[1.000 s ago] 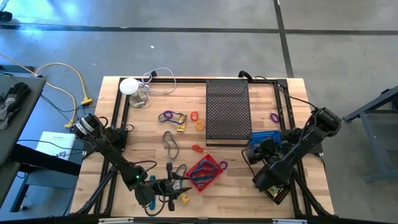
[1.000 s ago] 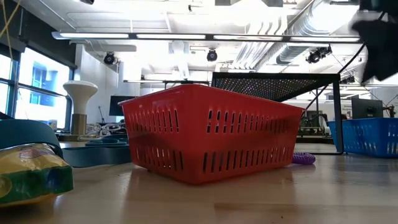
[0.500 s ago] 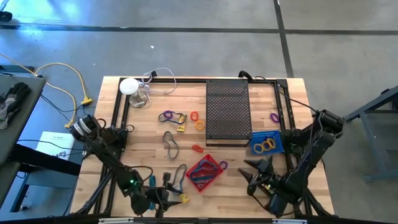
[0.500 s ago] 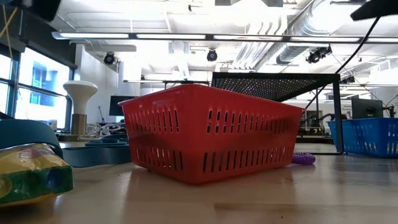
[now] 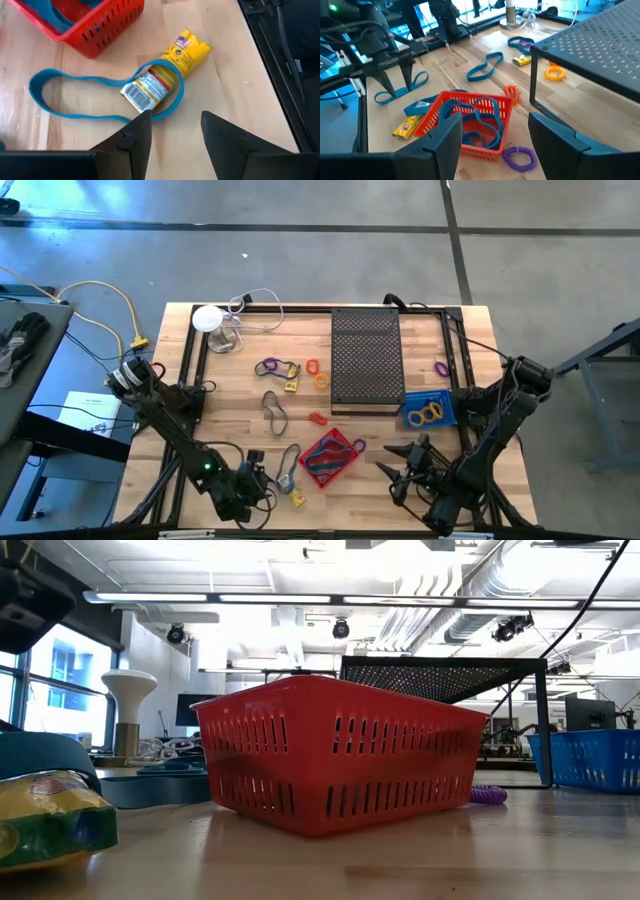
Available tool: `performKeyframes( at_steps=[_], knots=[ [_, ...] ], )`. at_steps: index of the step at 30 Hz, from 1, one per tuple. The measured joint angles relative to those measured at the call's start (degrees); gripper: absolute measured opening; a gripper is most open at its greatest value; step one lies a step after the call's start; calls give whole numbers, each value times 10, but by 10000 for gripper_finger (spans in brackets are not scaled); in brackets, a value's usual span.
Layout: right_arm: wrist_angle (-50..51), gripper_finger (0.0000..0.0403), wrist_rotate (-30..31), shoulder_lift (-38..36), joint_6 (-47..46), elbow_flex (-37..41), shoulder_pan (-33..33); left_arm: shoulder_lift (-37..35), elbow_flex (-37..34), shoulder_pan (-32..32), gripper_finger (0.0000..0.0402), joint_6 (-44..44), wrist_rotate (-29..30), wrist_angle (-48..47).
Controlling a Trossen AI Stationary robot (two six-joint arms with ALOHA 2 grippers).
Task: Pick & Place Office Desk Supplies
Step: Put the blue rubberband into the red basket
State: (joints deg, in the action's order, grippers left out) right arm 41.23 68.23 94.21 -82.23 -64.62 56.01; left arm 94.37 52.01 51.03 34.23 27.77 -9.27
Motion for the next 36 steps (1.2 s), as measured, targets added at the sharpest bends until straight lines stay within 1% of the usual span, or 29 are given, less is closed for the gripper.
performKeyframes(
  at_steps=[6,11,15,19,27,30,33,36],
  knots=[
    [-3,215,-22,0,0,0,-7,1,0,0,163,-71,3,28],
    [-6,215,-26,0,0,0,-10,22,0,0,163,-101,-23,74],
    [-6,215,-26,0,0,0,-10,39,0,-10,163,-103,-45,89],
    [-9,215,-26,0,0,0,-10,39,0,-21,163,-103,-58,93],
    [-10,215,-26,0,0,0,-10,40,0,-49,163,-103,-127,96],
    [-10,215,-24,0,0,0,-10,51,0,-61,163,-112,-141,115],
    [-12,215,-22,0,0,0,-14,68,0,-78,163,-135,-188,144],
    [-15,215,-23,0,0,0,-14,75,0,-94,163,-136,-227,145]
  ],
)
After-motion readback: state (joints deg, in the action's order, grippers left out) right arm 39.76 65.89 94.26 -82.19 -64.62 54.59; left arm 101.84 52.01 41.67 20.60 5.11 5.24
